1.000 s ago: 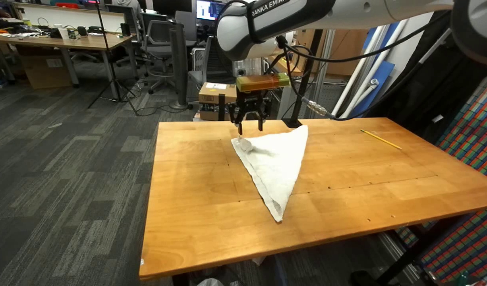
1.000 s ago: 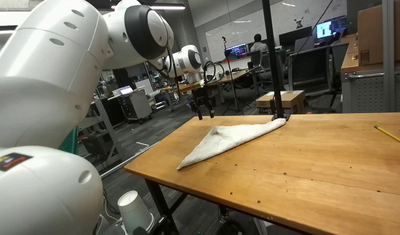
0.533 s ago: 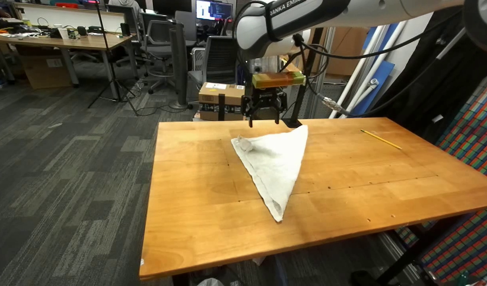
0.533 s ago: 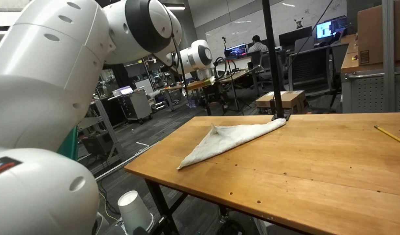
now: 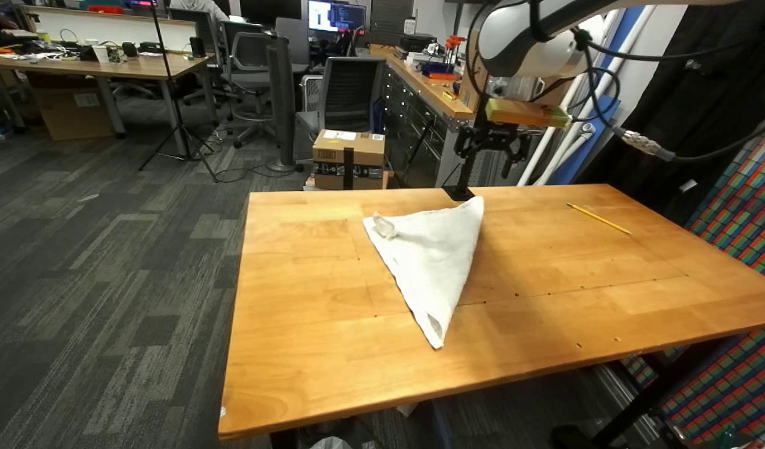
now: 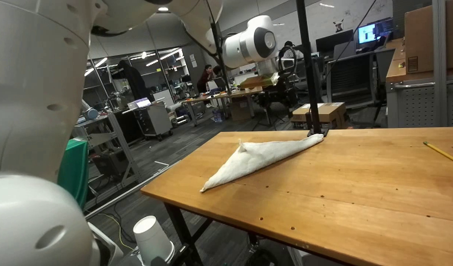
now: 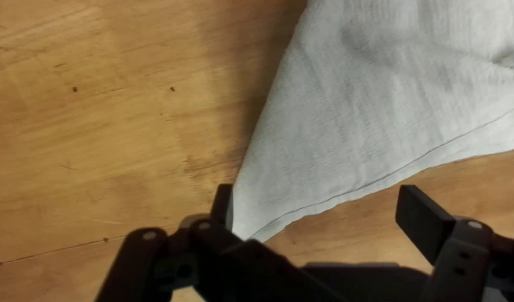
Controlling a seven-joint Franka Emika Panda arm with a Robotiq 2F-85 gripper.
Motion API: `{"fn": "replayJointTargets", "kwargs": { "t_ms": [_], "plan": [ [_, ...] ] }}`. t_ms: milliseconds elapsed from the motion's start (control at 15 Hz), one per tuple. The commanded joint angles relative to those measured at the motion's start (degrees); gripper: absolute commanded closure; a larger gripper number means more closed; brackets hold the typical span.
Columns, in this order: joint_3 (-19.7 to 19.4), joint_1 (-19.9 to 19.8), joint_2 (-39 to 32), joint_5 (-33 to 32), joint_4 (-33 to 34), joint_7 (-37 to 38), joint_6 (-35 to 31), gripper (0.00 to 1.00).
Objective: Fold the towel thrice
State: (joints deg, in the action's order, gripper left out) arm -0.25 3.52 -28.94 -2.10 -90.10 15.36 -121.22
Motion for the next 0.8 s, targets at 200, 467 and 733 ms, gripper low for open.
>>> {"fn": "replayJointTargets", "kwargs": {
  "t_ms": [200,467,733],
  "plan": [
    [-3.17,-3.73,10.69,0.90,-14.20,-0.25,-13.87,0.00],
    [-4.71,-2.86,11.13,-0.46,-16.01,3.23,-19.95,0.00],
    [-5.57,-1.48,9.27,-1.97,-15.52,7.89,-22.78,0.00]
  ]
}}
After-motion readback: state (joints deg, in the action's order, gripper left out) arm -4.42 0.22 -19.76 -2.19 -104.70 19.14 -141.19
